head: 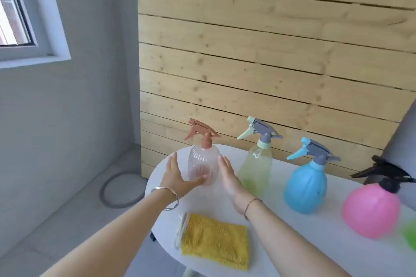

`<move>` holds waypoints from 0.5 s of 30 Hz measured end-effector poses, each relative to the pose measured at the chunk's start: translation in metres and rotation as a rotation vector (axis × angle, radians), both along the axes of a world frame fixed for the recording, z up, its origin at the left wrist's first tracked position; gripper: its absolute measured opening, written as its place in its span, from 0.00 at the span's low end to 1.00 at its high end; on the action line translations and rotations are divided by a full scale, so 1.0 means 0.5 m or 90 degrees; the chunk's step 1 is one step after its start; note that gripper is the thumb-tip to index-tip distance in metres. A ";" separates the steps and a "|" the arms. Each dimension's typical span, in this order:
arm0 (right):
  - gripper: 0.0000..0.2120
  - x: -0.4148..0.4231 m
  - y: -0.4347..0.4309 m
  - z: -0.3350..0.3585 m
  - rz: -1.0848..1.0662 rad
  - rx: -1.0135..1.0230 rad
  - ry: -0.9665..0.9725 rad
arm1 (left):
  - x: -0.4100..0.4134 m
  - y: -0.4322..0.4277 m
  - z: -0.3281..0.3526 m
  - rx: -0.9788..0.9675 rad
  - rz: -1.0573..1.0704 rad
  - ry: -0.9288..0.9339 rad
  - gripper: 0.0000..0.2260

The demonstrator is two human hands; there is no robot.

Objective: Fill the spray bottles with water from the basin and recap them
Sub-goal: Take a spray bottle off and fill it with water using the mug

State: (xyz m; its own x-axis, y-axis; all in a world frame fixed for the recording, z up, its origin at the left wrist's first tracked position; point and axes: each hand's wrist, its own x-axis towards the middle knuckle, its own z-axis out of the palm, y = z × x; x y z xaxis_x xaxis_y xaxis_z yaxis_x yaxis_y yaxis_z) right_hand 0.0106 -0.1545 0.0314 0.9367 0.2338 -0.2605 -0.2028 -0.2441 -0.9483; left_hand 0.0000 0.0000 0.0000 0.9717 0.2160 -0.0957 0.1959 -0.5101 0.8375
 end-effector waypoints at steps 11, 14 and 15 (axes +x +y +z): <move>0.36 0.041 0.013 -0.043 0.046 0.042 -0.084 | 0.029 -0.002 0.002 -0.045 -0.057 -0.163 0.41; 0.35 0.009 0.005 -0.013 0.047 0.057 -0.136 | 0.000 -0.009 0.020 -0.043 -0.043 -0.257 0.43; 0.32 -0.004 0.002 -0.006 0.038 0.053 -0.155 | -0.008 -0.013 0.023 -0.048 -0.039 -0.274 0.44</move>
State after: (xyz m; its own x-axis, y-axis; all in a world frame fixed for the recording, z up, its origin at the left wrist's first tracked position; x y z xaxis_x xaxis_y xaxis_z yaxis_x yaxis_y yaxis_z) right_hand 0.0087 -0.1536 0.0285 0.9532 0.3023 -0.0063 0.0465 -0.1672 -0.9848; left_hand -0.0041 -0.0064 0.0116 0.9376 0.1640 0.3067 -0.2075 -0.4439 0.8717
